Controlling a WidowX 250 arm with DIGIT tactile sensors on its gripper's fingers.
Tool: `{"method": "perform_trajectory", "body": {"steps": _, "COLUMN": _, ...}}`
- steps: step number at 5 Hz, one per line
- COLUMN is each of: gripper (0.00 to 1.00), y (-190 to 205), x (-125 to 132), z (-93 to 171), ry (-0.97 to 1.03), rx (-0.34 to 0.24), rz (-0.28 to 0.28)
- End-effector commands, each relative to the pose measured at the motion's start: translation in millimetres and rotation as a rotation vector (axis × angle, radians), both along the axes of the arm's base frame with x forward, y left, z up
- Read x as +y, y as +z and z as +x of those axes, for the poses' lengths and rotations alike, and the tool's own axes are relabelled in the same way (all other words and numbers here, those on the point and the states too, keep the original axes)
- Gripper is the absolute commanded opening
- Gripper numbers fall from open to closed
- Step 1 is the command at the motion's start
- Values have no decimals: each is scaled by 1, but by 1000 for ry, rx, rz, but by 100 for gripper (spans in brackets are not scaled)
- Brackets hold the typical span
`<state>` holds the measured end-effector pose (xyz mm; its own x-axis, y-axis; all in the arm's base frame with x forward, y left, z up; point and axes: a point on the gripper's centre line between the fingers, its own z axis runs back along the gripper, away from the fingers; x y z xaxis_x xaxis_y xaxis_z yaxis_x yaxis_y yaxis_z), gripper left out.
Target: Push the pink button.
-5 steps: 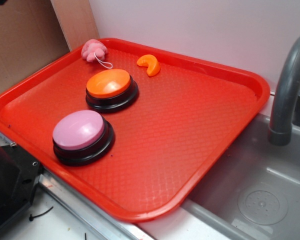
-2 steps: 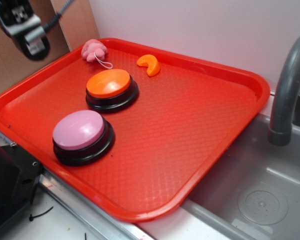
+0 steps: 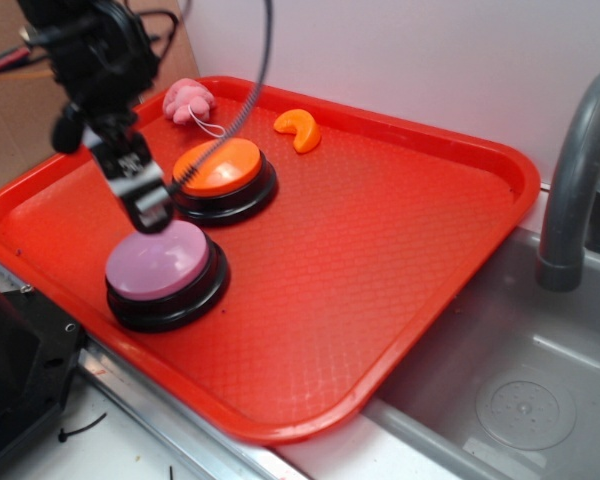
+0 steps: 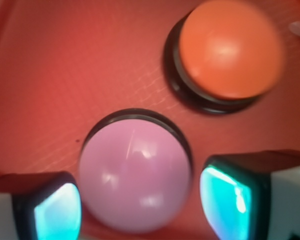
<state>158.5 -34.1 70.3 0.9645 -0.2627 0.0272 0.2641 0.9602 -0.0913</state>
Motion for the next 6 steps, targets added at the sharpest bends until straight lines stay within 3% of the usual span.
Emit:
{"method": "perform_trajectory", "body": {"steps": 1, "gripper": 100, "y": -19, "x": -18, "z": 15, "ry": -44, "rx": 31, "rz": 53}}
{"method": "perform_trajectory", "body": {"steps": 2, "gripper": 100, "y": -11, "x": -27, "z": 14, "ry": -62, "rx": 69, "rz": 102}}
{"method": "perform_trajectory", "body": {"steps": 4, "gripper": 100, "y": 34, "x": -20, "z": 16, "ry": -23, "rx": 4, "rz": 88}}
{"method": "perform_trajectory", "body": {"steps": 5, "gripper": 100, "y": 48, "x": -17, "z": 15, "ry": -28, "rx": 11, "rz": 112}}
{"method": "perform_trajectory", "body": {"steps": 6, "gripper": 100, "y": 58, "x": -10, "z": 15, "ry": -8, "rx": -15, "rz": 94}}
